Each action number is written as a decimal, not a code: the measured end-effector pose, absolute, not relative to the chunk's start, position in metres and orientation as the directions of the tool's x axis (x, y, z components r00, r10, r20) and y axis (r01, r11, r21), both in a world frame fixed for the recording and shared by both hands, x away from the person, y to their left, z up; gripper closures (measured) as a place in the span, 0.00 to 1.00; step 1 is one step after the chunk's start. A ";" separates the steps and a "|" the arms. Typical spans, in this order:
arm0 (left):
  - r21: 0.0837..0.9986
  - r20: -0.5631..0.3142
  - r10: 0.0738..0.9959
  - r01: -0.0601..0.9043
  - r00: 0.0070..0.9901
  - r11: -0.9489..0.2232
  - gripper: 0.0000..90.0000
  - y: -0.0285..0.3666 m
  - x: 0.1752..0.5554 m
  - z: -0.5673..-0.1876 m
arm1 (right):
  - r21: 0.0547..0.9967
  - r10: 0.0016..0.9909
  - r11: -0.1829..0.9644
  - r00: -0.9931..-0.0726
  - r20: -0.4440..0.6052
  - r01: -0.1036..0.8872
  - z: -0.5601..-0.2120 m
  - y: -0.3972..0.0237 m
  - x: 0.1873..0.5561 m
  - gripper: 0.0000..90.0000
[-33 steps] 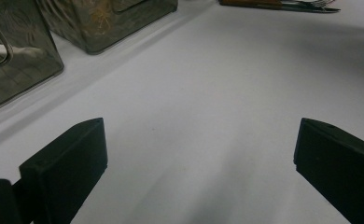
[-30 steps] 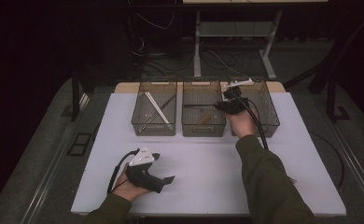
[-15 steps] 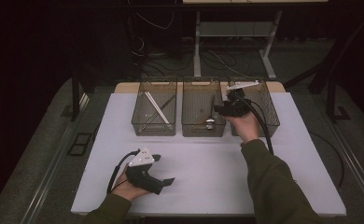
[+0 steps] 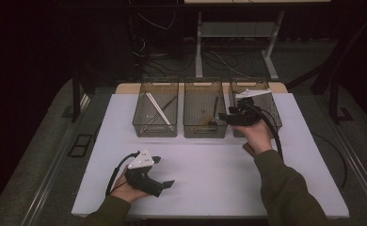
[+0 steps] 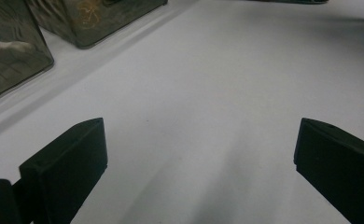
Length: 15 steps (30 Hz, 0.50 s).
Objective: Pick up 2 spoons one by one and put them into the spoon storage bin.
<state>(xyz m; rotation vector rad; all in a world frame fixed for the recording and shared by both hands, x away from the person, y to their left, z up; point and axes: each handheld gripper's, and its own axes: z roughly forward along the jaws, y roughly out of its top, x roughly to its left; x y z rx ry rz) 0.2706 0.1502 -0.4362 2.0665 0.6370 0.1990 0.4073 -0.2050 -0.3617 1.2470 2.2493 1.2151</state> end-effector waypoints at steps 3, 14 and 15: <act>0.826 -0.108 0.516 0.365 0.850 -0.429 0.02 0.150 0.271 -0.436 | 0.793 0.791 0.269 -0.595 0.142 0.547 -0.361 -0.211 0.397 0.50; 0.823 -0.103 0.513 0.363 0.852 -0.437 0.02 0.151 0.271 -0.436 | 0.798 0.761 0.275 -0.628 0.161 0.537 -0.374 -0.236 0.368 0.48; 0.824 -0.103 0.513 0.363 0.852 -0.436 0.02 0.151 0.271 -0.436 | 0.797 0.758 0.277 -0.631 0.162 0.537 -0.376 -0.238 0.366 0.48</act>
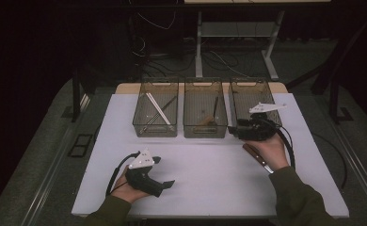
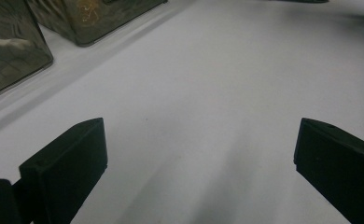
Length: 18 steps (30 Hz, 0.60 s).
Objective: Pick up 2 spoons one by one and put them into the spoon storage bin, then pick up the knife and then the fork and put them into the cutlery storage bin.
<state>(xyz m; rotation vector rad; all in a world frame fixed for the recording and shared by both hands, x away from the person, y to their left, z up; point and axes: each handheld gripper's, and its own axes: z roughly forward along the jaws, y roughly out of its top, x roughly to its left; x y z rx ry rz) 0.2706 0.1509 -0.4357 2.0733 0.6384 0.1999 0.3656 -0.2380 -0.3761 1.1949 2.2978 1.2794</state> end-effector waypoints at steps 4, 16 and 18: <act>0.825 -0.101 0.513 0.361 0.852 -0.436 0.02 0.151 0.270 -0.435 | 0.781 0.747 0.289 -0.641 0.178 0.554 -0.383 -0.244 0.357 0.48; 0.820 -0.080 0.495 0.340 0.865 -0.460 0.02 0.156 0.267 -0.433 | 0.761 0.723 0.349 -0.674 0.153 0.547 -0.394 -0.260 0.335 0.45; 0.821 -0.086 0.499 0.345 0.862 -0.455 0.02 0.158 0.268 -0.434 | 0.755 0.718 0.362 -0.680 0.148 0.547 -0.397 -0.263 0.332 0.45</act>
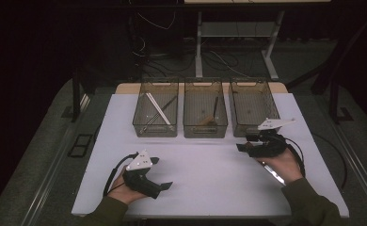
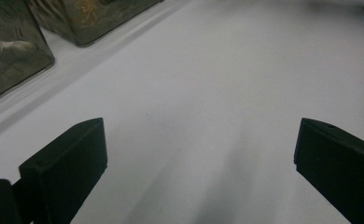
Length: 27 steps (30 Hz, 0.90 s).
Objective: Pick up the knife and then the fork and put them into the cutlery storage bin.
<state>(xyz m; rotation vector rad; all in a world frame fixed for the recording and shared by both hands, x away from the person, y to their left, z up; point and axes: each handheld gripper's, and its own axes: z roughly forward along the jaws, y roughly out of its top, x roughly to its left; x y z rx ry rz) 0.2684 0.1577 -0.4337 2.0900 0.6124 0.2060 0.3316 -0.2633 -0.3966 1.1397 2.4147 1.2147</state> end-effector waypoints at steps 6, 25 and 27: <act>0.822 -0.093 0.501 0.350 0.860 -0.449 0.02 0.162 0.269 -0.435 | 0.741 0.722 0.379 -0.678 0.138 0.554 -0.400 -0.277 0.321 0.45; 0.827 -0.095 0.503 0.349 0.859 -0.441 0.02 0.159 0.268 -0.433 | 0.688 0.783 0.362 -0.606 0.141 0.628 -0.406 -0.323 0.309 0.57; 0.828 -0.094 0.504 0.349 0.859 -0.439 0.02 0.159 0.268 -0.433 | 0.679 0.789 0.375 -0.602 0.123 0.631 -0.408 -0.325 0.311 0.60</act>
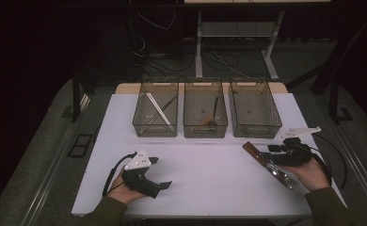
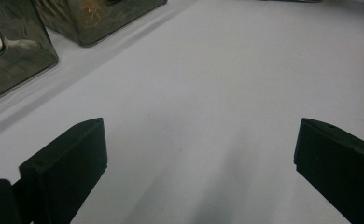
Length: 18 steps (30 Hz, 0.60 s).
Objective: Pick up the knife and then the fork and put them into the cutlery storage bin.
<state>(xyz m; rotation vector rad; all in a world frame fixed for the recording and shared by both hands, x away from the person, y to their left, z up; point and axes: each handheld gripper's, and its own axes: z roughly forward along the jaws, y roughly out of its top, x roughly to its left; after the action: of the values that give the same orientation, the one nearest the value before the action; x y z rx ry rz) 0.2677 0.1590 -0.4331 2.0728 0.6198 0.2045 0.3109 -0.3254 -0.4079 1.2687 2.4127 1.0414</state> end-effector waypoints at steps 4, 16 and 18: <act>0.828 -0.094 0.505 0.350 0.858 -0.439 0.02 0.159 0.268 -0.433 | 0.667 0.795 0.374 -0.593 0.127 0.644 -0.409 -0.330 0.314 0.66; 0.827 -0.095 0.505 0.350 0.858 -0.439 0.02 0.159 0.268 -0.433 | 0.594 0.795 0.450 -0.602 0.073 0.667 -0.420 -0.330 0.319 0.77; 0.827 -0.094 0.504 0.349 0.858 -0.440 0.02 0.159 0.268 -0.433 | 0.585 0.793 0.458 -0.606 0.071 0.669 -0.421 -0.329 0.319 0.78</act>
<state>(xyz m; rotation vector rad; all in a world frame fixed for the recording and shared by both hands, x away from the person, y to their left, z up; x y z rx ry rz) 0.2679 0.1588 -0.4332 2.0740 0.6207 0.2046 0.3194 -0.3290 -0.4213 1.2701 2.4957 0.8584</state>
